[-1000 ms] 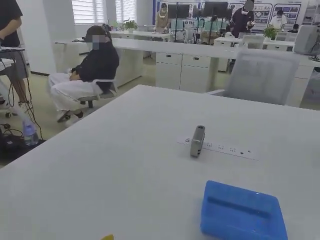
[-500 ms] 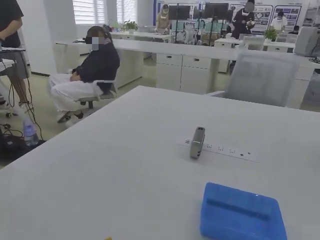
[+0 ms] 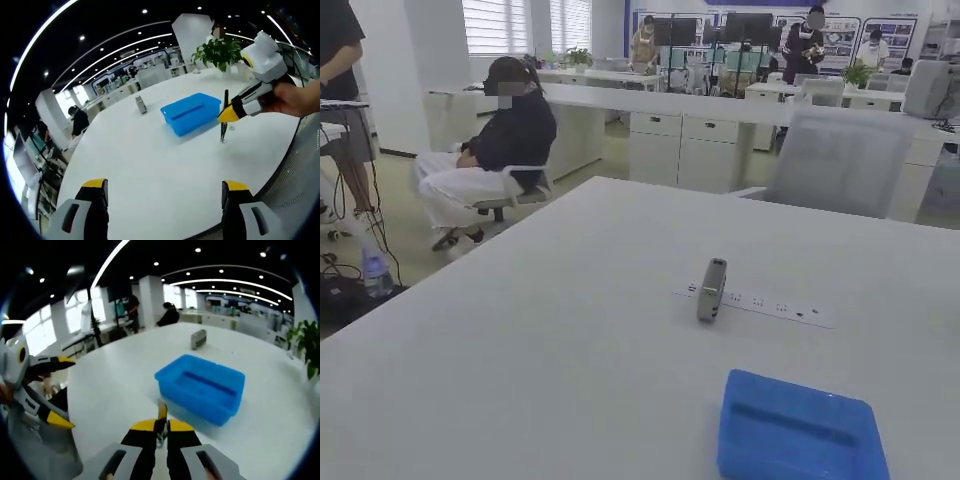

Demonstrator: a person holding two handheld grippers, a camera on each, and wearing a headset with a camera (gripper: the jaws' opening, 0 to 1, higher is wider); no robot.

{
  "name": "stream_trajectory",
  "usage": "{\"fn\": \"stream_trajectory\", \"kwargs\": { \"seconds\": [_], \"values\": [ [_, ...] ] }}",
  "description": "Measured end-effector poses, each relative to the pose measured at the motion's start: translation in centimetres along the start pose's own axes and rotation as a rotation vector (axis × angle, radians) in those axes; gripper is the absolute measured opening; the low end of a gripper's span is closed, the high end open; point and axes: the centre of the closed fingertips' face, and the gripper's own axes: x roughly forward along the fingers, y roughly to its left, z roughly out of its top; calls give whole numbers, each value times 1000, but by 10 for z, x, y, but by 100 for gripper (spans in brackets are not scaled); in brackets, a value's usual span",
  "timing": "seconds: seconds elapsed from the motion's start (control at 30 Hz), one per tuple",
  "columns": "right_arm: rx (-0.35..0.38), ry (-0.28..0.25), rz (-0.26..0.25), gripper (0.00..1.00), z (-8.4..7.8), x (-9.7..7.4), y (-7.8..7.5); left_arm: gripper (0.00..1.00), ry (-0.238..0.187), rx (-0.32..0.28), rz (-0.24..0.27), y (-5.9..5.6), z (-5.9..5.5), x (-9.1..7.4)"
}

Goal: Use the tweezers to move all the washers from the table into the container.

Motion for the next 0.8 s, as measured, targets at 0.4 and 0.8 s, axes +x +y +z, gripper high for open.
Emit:
{"fn": "stream_trajectory", "kwargs": {
  "seconds": [0.4, 0.8],
  "values": [
    [-20, -14, 16, 3, 23, -9, -6, 97, -1, -1, 4, 1, 0, 0],
    [-59, -94, -13, 3, 66, -17, -22, 96, 1, -1, 6, 1, 0, 0]
  ]
}}
